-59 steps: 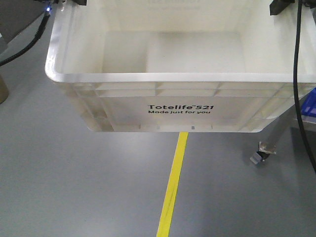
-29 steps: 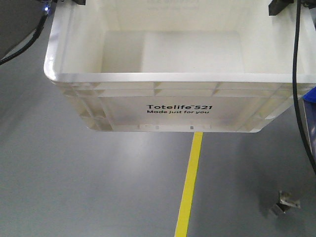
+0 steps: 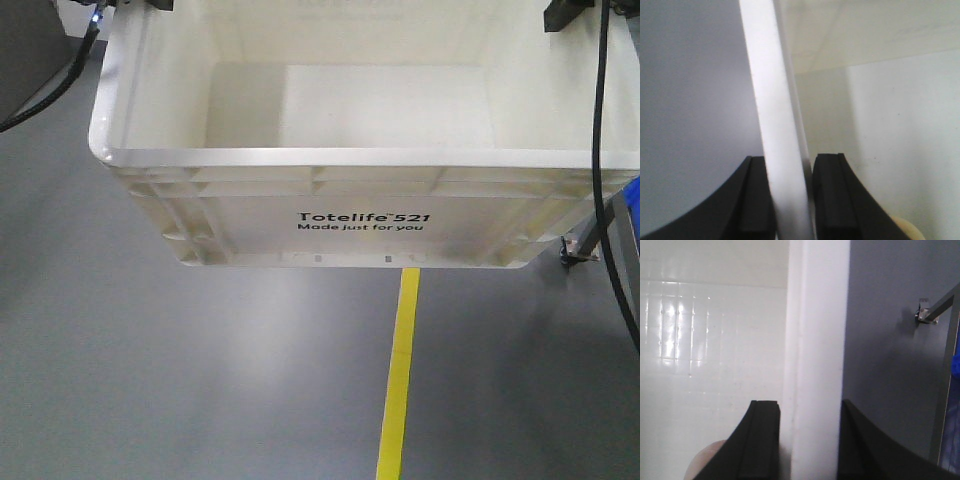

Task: Place moving items into box and shelve
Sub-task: 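Keep holding the tote with both grippers while driving onward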

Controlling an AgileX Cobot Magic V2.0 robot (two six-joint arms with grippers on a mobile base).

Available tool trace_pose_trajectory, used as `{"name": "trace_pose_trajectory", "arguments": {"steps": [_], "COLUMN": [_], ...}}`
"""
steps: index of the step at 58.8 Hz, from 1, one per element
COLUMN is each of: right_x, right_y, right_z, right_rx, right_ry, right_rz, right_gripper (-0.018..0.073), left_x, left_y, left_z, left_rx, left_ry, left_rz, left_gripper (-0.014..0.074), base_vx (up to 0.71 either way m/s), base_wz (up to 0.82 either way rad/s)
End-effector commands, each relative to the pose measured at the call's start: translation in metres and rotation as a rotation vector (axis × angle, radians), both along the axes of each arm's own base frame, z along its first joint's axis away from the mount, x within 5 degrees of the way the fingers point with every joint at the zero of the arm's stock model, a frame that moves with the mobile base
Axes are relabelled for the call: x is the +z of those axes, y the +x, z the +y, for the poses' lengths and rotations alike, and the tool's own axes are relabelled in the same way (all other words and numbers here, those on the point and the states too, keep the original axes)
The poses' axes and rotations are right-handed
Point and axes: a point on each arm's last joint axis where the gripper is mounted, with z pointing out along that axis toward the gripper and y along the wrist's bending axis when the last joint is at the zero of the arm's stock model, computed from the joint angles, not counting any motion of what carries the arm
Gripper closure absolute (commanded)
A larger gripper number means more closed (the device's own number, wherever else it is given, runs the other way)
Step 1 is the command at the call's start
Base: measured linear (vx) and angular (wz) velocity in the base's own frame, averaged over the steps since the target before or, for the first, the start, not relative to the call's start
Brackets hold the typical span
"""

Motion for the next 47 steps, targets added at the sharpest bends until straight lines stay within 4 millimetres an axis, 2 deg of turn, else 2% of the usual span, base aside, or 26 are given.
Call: {"name": "trace_pose_trajectory", "arguments": {"steps": [1,47], "right_x": [0.0347,0.0347], "right_y": [-0.0213,-0.0213], "right_z": [-0.0198,-0.0198], "right_rx": [-0.056,-0.056], "right_ry": [-0.104,-0.104], "right_rz": [-0.116,-0.116], "right_gripper": [0.0564,0.0564], "left_x": [0.0429,0.0428], "left_y": [-0.0159,-0.0160], "left_z": [0.0218,0.0219], "left_rx": [0.046,0.047], "left_ry": [0.054,0.054], "left_rz": [-0.221,-0.220], "left_gripper": [0.0594,0.0594], "base_vx": [0.65,0.66], "base_wz": [-0.09,-0.11]}}
